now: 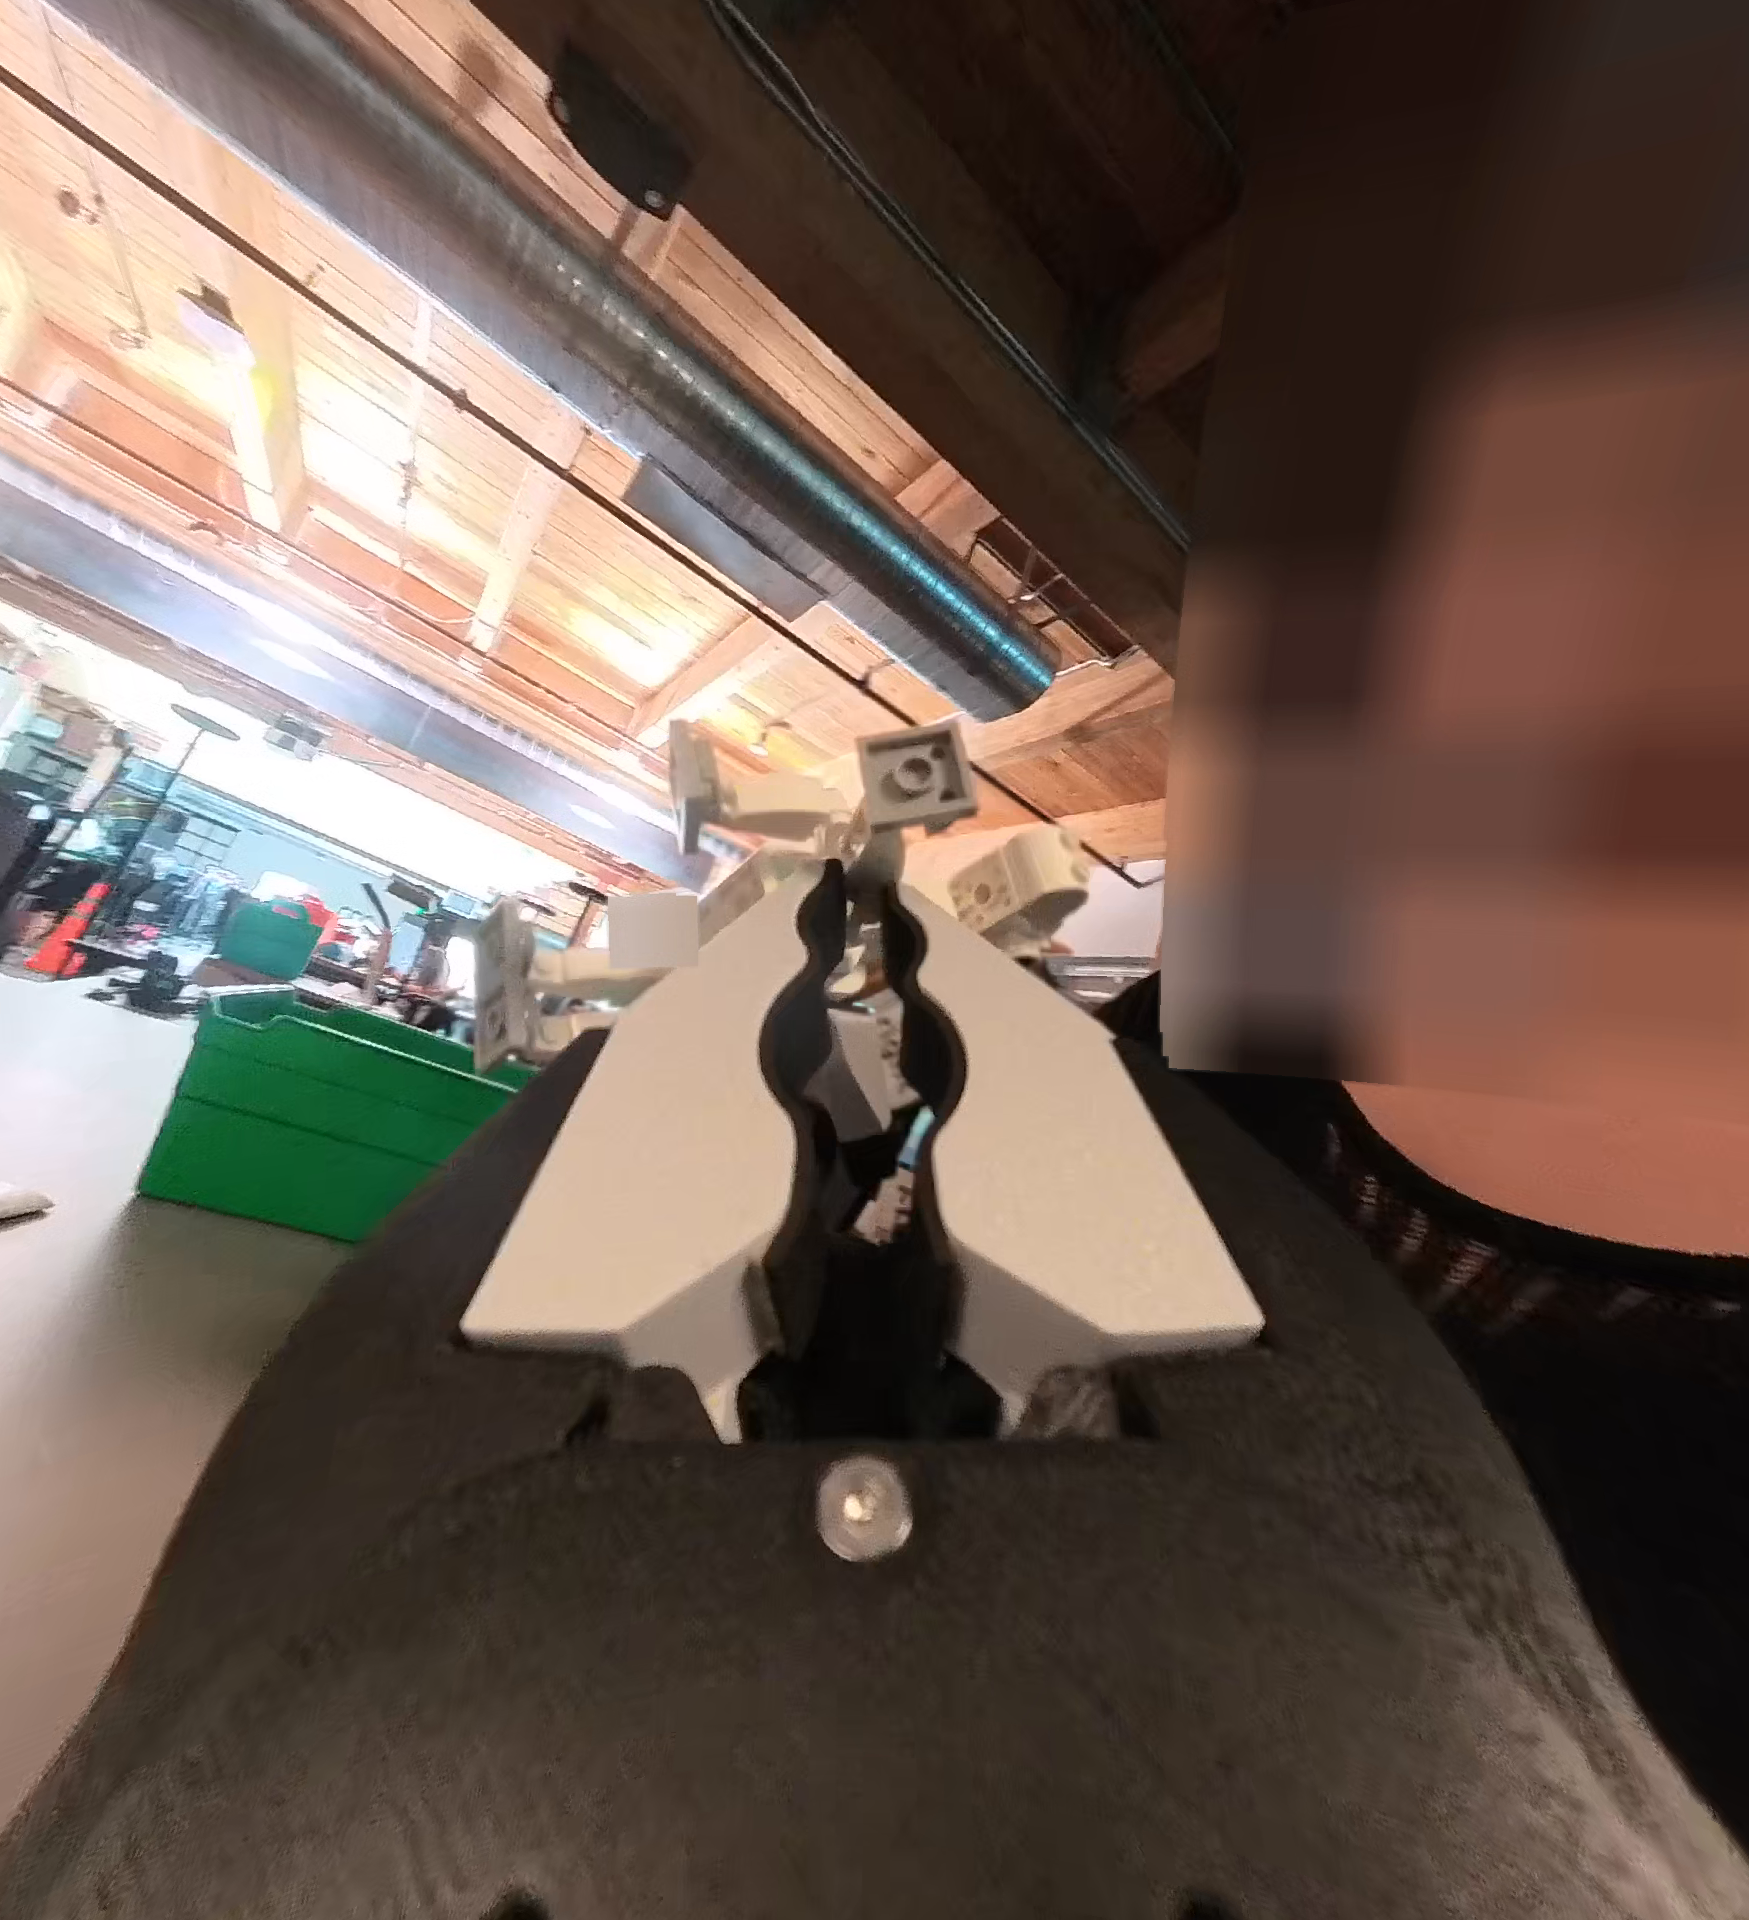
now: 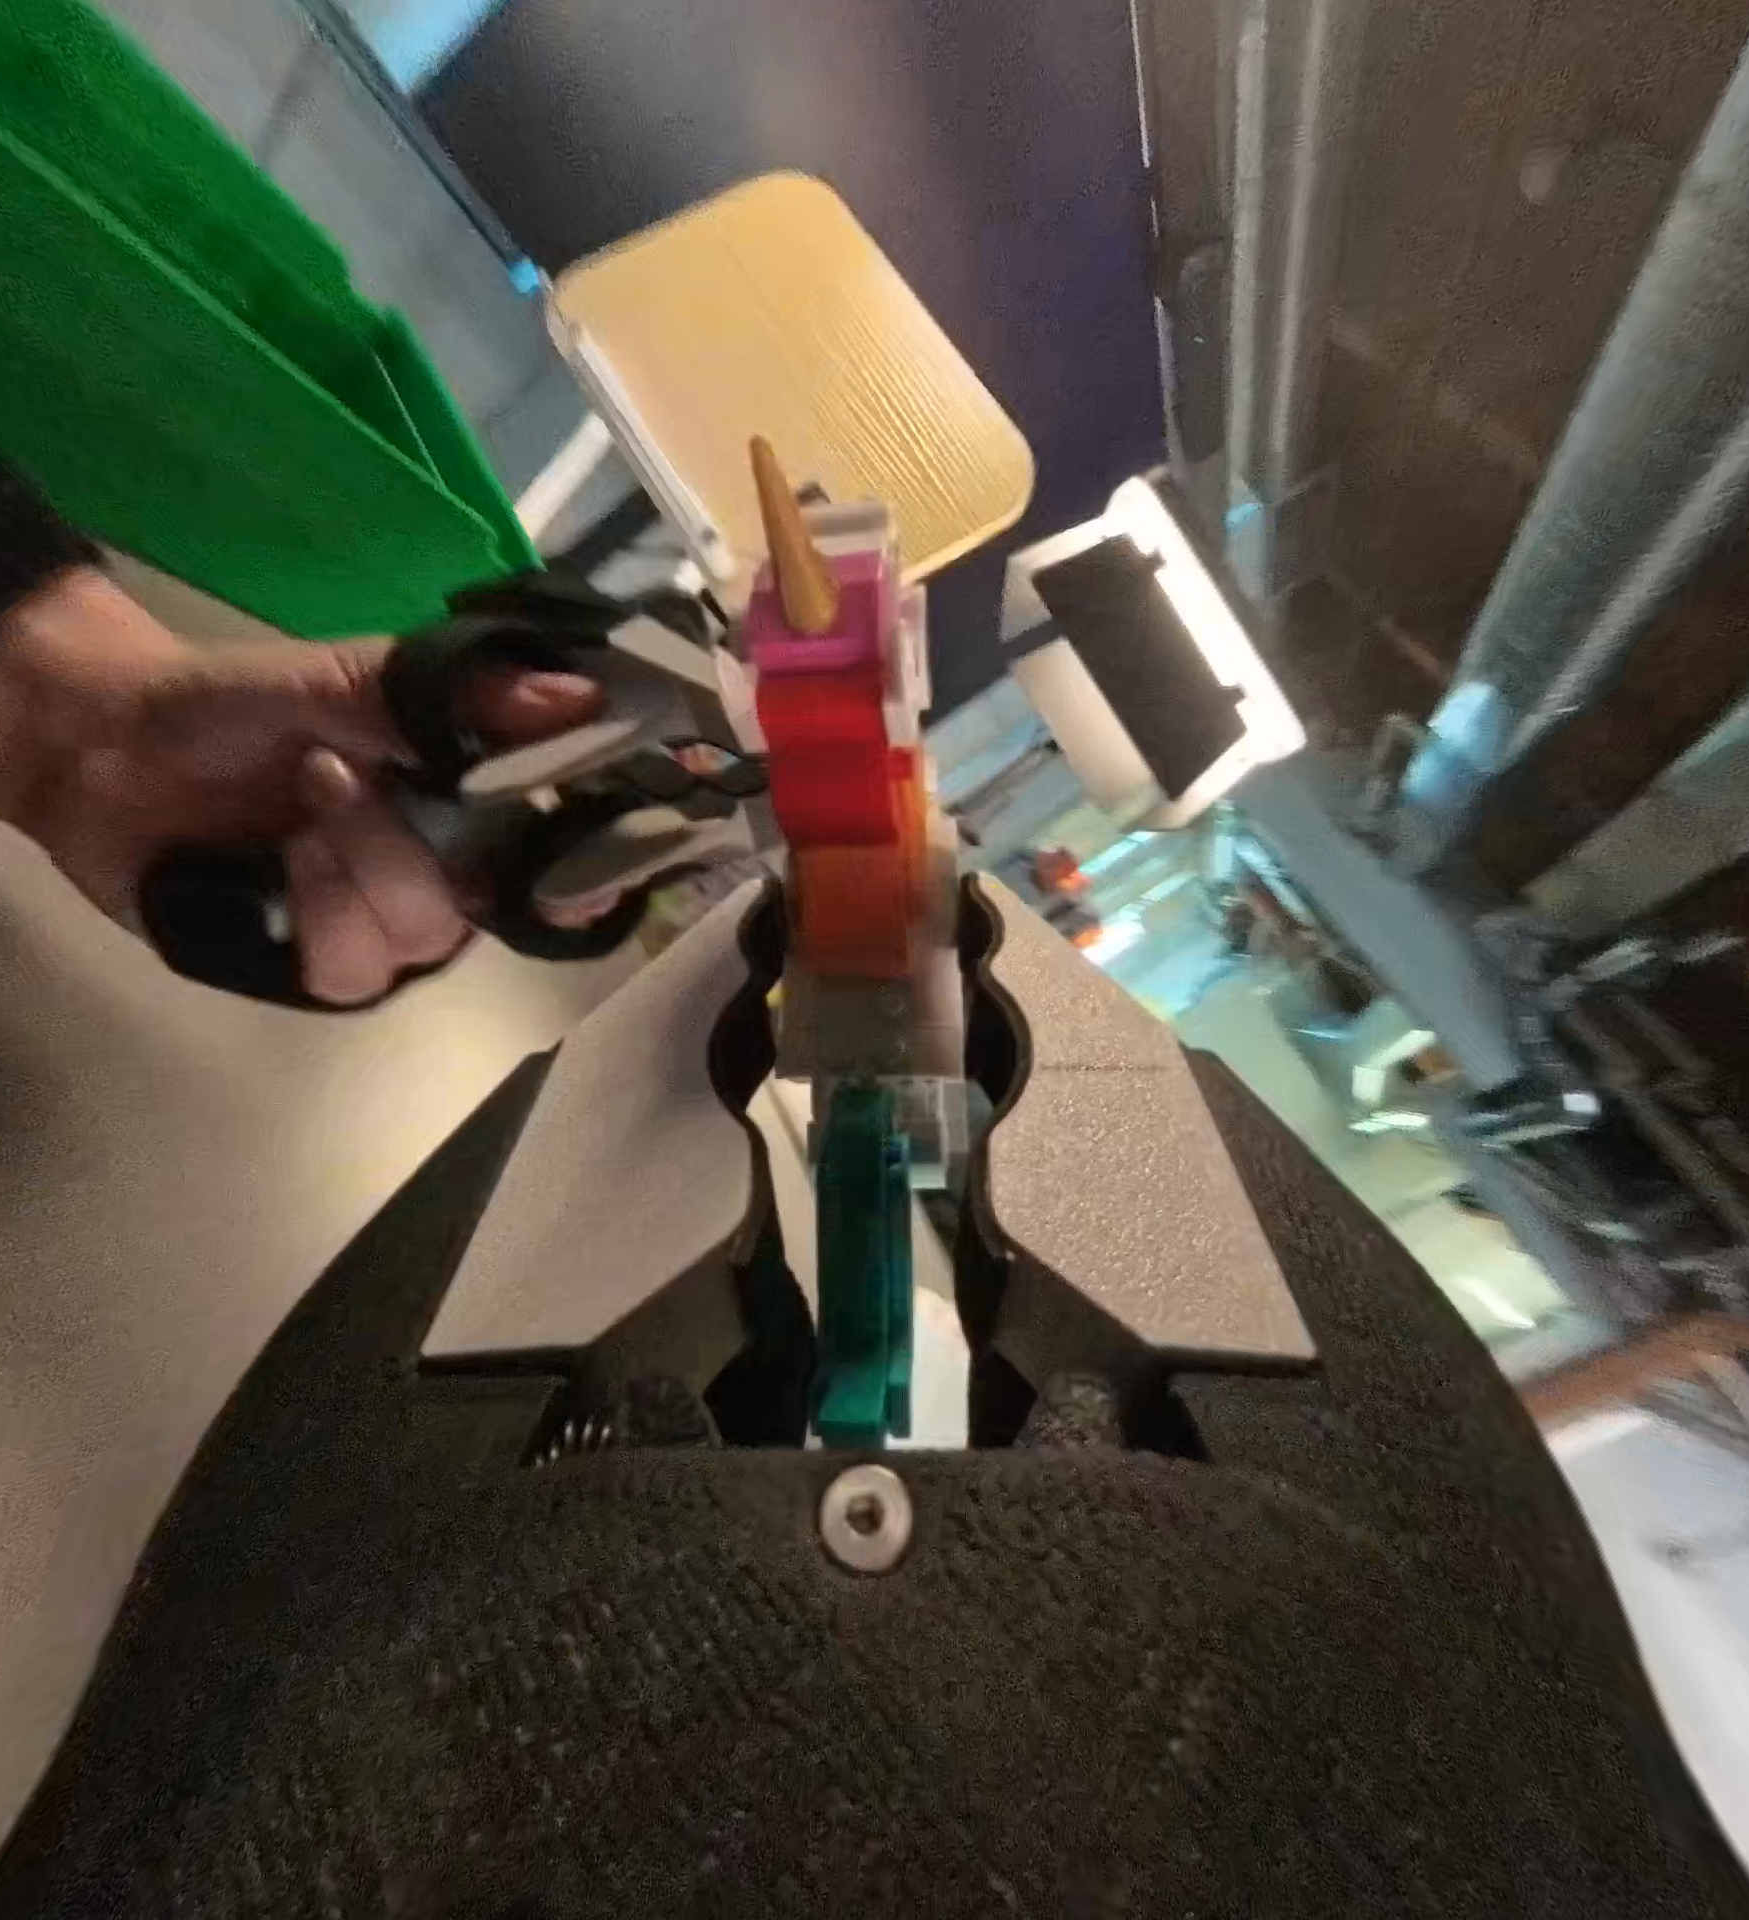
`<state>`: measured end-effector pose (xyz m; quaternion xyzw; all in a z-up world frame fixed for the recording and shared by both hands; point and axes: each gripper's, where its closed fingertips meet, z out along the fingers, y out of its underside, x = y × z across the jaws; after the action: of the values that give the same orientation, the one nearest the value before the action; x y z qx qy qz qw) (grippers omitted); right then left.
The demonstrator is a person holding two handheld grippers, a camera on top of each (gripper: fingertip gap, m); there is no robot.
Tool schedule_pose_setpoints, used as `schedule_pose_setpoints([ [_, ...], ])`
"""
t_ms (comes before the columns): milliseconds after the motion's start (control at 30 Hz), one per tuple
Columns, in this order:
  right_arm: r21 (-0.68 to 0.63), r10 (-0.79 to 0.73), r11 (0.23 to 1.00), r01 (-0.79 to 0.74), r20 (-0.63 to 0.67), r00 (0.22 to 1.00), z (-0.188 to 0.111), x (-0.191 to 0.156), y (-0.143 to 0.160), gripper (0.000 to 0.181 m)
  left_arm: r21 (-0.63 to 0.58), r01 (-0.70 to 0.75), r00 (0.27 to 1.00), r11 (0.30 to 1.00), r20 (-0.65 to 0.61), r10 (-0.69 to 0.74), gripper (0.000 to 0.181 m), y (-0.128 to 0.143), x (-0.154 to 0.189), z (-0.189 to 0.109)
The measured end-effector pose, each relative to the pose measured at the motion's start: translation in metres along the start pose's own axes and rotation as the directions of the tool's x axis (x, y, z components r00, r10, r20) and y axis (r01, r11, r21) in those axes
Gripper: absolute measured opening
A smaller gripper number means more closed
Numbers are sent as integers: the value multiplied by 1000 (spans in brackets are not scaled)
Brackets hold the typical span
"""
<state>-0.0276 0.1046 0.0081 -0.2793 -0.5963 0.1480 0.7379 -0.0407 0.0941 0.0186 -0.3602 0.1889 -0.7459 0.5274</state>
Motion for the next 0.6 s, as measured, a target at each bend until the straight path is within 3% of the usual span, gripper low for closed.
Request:
schedule_pose_setpoints([
  [33,-60,-107,993,104,-57,993,0,4,4,33,15,-9,1000,1000,19,9,6,-3,-2,-1],
  [100,-178,-310,943,280,-170,935,-8,21,10,32,281,-6,1000,960,20,0,6,-55,2,-28],
  [167,-183,-293,949,256,-214,932,-16,30,8,33,320,-125,983,939,171,73,5,-78,-7,-60],
  [200,-167,-248,963,213,-223,943,-18,33,7,33,327,-140,979,934,190,81,5,-83,-4,-66],
  [333,-164,-206,971,175,-192,960,-14,28,17,32,158,-121,946,980,317,65,5,-61,-27,-53],
  [433,-192,-162,973,132,-150,975,-12,22,34,32,36,-39,878,999,479,17,5,-40,-63,-58],
  [600,-248,-105,966,75,-111,988,-11,18,63,32,-235,154,634,960,768,87,6,-2,-105,-95],
])
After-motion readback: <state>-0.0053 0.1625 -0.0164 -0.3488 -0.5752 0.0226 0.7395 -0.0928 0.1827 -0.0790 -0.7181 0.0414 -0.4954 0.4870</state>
